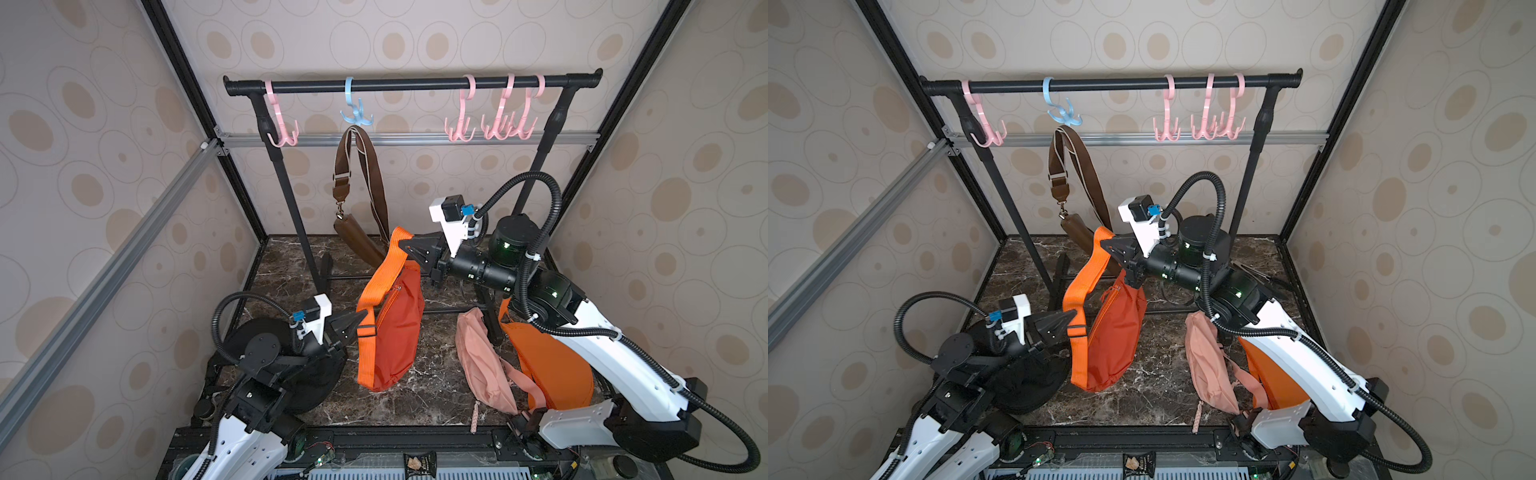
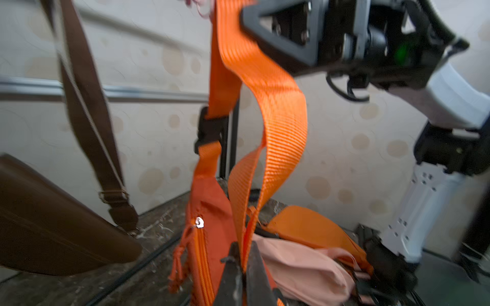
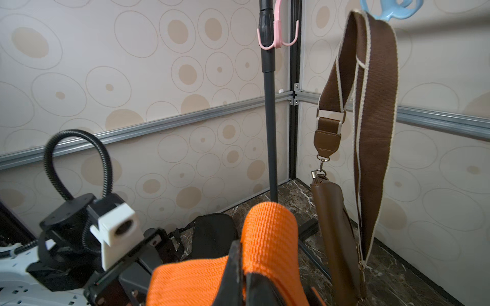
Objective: Hang the bag on a hook
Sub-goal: Pick up the bag from the center of the board.
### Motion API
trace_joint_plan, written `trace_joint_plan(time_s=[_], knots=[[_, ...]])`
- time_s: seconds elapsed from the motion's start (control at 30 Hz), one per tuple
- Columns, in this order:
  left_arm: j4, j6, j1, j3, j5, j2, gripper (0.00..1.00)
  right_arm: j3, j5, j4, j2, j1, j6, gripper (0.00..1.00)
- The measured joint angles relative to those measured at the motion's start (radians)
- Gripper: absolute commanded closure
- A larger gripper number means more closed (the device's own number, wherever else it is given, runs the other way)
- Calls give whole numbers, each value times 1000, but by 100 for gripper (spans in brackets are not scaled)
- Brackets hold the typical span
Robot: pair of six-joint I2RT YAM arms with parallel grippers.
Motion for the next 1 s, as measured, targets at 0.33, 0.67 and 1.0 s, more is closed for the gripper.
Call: trace_joint_plan(time_s=[0.33,0.67,1.0], knots=[[-110,7,0,375,-404,154,100,-25,-26,13,11,0,-52,34],[-250,177,0,657,-621,381,100,117,-119,38,91,2,-148,17],[-321,303,0,911,-685,522,100,684,-253,-40,449,2,-220,14]])
